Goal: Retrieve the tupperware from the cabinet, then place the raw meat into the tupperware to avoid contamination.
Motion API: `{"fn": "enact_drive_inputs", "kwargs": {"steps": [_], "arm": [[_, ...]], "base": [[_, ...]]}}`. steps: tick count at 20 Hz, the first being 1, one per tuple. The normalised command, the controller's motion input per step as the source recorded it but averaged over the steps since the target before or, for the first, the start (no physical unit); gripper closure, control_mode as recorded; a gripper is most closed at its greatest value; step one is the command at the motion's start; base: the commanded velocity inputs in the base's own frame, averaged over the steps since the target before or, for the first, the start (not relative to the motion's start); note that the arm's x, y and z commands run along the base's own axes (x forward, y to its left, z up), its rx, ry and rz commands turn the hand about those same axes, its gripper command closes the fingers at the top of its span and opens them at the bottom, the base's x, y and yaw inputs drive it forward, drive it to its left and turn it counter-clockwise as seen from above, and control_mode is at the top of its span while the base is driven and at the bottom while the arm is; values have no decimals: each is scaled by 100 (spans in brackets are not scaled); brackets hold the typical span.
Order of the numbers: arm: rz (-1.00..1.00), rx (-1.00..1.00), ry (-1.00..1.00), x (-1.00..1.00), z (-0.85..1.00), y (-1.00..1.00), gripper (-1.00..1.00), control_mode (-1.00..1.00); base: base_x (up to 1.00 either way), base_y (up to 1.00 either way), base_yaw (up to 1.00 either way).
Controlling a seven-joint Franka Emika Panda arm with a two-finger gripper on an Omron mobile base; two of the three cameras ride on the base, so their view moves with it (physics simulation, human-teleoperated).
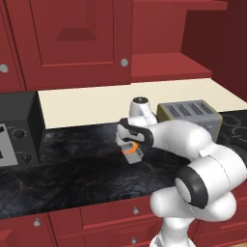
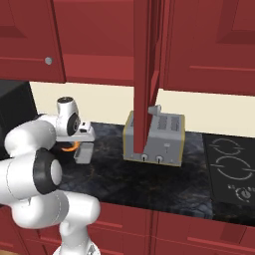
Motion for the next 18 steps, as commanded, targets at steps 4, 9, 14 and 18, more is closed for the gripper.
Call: {"fn": "enact_drive_inputs", "kwargs": {"steps": [4,9,14,18], "arm": [[0,0,-1,49,-25,-8,100,-100],[0,-1,-2,36,-37,1,100,-100],[0,-2,-1,20,-38,0,100,-100],[-1,-1,0,16,-31,0,-100,-100]], "base": [[0,0,0],[0,0,0],[0,0,0],[0,0,0]]}}
